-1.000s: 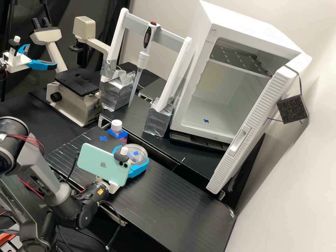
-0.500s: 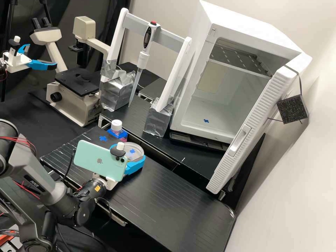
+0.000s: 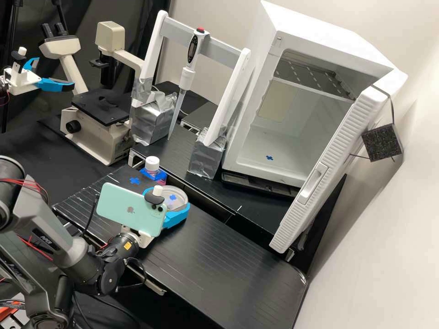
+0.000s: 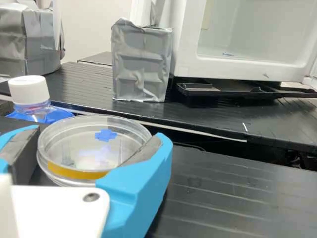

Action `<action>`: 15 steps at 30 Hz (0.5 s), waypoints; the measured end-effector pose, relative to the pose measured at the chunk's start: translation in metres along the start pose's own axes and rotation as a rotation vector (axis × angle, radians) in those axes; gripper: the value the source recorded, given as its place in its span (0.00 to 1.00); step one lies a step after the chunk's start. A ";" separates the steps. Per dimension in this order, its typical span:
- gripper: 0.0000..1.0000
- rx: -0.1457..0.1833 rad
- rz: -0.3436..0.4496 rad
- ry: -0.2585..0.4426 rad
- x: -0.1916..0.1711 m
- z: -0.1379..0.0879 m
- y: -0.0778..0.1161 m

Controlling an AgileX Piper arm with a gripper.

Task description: Move the petri dish to the bench

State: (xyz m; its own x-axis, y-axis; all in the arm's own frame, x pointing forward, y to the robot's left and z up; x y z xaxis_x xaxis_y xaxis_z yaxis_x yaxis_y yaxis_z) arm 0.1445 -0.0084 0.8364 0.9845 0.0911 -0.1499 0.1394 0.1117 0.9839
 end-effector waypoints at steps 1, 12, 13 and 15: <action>1.00 -0.003 0.000 0.000 0.000 0.000 0.000; 1.00 -0.046 0.053 0.048 -0.006 -0.017 0.006; 1.00 -0.043 0.057 0.059 -0.007 -0.020 0.006; 1.00 -0.029 0.068 0.084 -0.008 -0.026 0.007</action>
State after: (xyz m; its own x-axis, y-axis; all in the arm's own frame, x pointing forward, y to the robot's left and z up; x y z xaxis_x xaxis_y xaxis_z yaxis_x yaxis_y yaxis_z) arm 0.1348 0.0177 0.8419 0.9790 0.1823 -0.0915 0.0681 0.1308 0.9891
